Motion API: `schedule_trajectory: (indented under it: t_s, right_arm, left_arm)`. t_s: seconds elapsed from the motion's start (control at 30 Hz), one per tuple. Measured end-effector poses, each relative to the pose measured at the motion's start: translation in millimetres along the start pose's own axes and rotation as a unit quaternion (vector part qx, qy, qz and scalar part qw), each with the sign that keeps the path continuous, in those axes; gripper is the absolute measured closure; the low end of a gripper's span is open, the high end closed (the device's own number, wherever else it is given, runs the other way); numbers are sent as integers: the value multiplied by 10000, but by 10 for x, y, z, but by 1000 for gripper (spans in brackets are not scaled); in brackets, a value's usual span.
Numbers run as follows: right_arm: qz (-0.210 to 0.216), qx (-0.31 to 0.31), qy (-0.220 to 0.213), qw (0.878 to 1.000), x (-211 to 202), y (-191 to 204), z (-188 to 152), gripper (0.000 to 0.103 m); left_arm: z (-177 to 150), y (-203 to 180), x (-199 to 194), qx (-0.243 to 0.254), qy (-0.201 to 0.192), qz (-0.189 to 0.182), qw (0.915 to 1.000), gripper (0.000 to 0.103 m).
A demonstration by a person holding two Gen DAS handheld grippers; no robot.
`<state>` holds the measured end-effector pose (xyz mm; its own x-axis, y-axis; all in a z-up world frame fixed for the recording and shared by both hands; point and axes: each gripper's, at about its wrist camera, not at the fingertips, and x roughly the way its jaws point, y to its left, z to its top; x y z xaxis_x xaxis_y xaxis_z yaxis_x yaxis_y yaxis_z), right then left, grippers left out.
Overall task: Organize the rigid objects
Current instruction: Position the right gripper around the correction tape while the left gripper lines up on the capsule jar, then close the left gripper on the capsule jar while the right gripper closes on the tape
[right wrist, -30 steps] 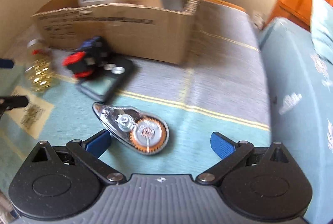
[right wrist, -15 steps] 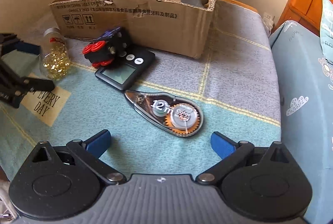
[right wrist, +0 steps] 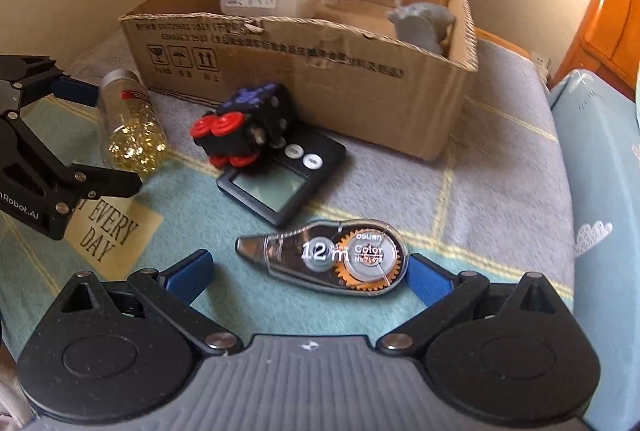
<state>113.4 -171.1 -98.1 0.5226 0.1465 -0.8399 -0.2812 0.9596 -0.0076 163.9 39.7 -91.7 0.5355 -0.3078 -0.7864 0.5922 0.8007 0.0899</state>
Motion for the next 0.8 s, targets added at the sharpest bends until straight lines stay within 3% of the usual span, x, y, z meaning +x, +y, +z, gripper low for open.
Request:
schedule_trajectory:
  t_s: [0.37, 0.8]
  right_arm:
    - [66, -131, -270, 9995, 32, 26, -44, 0]
    - [157, -283, -431, 9985, 16, -52, -92, 0]
  left_arm:
    - [54, 19, 5, 53, -46, -26, 10000, 1]
    - [105, -40, -49, -511, -90, 271, 9983, 5]
